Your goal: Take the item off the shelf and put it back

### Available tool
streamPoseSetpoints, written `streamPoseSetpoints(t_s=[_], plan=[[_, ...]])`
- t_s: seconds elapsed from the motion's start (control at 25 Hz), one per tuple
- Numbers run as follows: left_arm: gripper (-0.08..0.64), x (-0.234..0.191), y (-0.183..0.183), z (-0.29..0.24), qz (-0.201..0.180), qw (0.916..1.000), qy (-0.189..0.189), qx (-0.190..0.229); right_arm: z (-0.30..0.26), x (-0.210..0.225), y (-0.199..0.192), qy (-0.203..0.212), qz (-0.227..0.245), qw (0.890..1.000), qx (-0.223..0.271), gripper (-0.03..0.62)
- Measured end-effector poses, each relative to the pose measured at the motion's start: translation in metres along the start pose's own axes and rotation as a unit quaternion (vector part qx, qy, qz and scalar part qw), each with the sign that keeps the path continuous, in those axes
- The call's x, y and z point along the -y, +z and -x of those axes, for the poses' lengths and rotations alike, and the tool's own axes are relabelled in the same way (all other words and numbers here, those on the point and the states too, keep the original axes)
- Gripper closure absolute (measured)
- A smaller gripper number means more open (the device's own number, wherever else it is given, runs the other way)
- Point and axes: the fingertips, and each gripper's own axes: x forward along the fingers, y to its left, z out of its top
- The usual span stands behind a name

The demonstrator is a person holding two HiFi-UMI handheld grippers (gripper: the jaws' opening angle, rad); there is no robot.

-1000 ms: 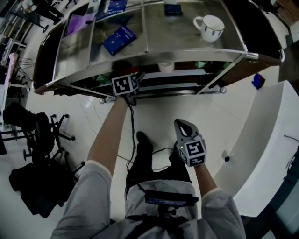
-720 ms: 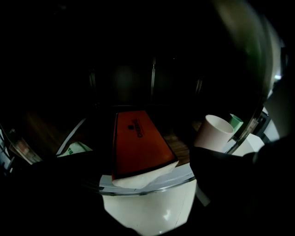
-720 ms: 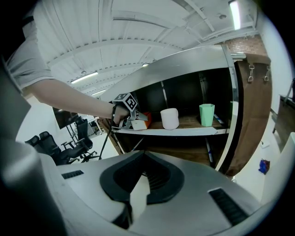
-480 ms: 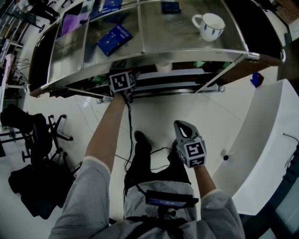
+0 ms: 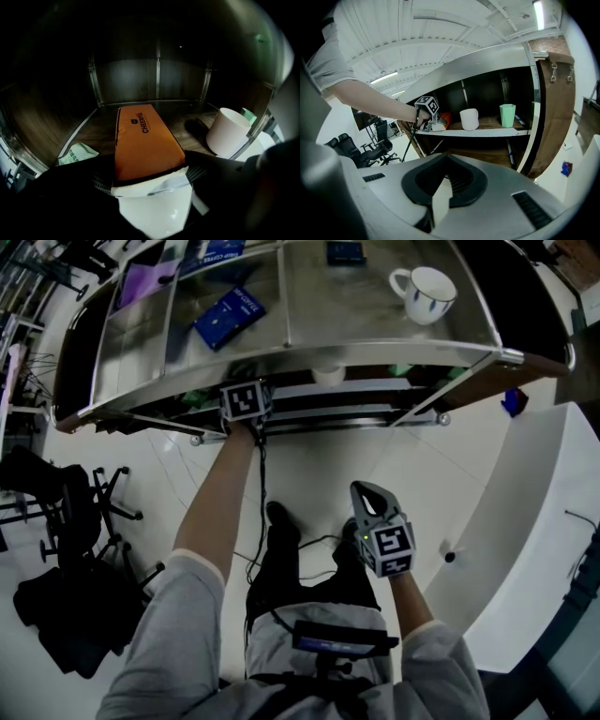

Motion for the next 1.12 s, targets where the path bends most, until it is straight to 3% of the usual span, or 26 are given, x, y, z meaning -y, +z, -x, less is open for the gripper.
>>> streamPoseSetpoints(t_s=[0.12, 0.24, 0.36, 0.6, 0.72, 0.8, 1.12], plan=[[0.146, 0.018, -0.001, -0.002, 0.019, 0.9987, -0.047, 0.000, -0.001, 0.001, 0.002, -0.001, -0.002, 1.000, 0.001, 0.583], [0.149, 0.016, -0.001, -0.002, 0.019, 0.9988, -0.045, 0.003, -0.002, 0.001, 0.003, 0.000, -0.001, 1.000, 0.000, 0.583], [0.152, 0.034, 0.002, -0.003, 0.036, 0.9951, -0.092, 0.013, -0.002, 0.001, 0.002, -0.002, -0.001, 1.000, -0.001, 0.583], [0.156, -0.002, -0.003, 0.008, 0.010, 0.9999, -0.008, 0.005, -0.001, 0.004, 0.005, -0.006, 0.002, 1.000, -0.003, 0.583], [0.156, 0.023, -0.006, 0.009, 0.030, 0.9968, -0.073, 0.009, -0.002, 0.004, 0.009, -0.008, 0.001, 1.000, -0.002, 0.583], [0.158, 0.028, -0.007, 0.013, 0.038, 0.9952, -0.090, 0.012, -0.003, 0.004, 0.012, -0.009, 0.001, 1.000, -0.001, 0.583], [0.158, 0.007, -0.029, 0.048, 0.032, 0.9977, -0.059, -0.004, -0.005, -0.006, 0.032, -0.010, 0.004, 1.000, 0.001, 0.583]])
